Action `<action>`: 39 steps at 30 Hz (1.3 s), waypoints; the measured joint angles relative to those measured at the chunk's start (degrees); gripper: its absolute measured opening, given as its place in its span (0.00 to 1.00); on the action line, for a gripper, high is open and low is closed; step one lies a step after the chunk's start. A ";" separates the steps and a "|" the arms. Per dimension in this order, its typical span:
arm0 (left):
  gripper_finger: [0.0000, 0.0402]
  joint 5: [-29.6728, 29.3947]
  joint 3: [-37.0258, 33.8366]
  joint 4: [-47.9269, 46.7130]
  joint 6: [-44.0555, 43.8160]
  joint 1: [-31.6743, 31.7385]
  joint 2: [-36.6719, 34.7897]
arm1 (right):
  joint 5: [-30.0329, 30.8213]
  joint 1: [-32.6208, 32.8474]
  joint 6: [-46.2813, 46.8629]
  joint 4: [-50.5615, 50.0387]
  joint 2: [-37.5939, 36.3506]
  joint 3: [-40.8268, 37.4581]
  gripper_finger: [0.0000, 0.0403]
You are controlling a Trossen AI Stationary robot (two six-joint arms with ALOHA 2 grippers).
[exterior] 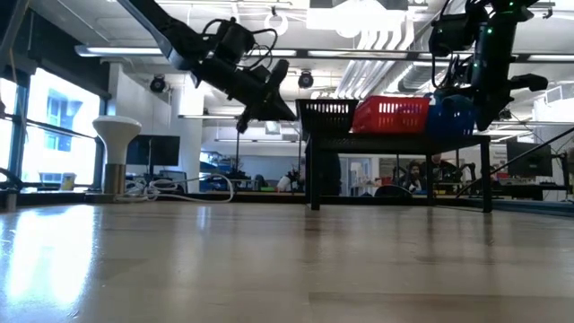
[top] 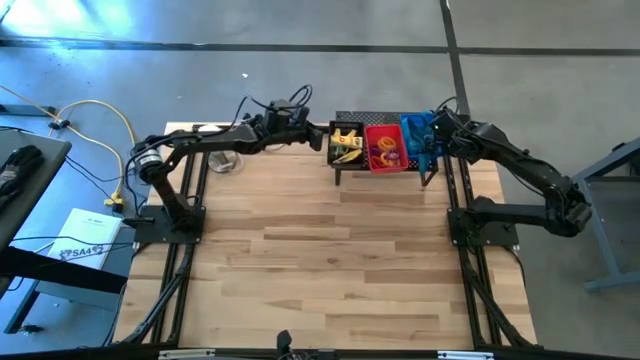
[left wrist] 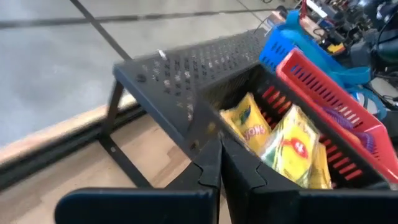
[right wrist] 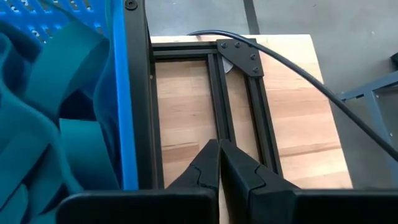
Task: Pick & Place Office Desk Supplies
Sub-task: Adjust the black and blue bins in the shelf, then return to Home Position
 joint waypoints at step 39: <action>0.00 1.70 -0.10 -21.72 10.60 7.24 -15.51 | 6.26 1.90 -16.01 2.63 -21.46 0.00 0.06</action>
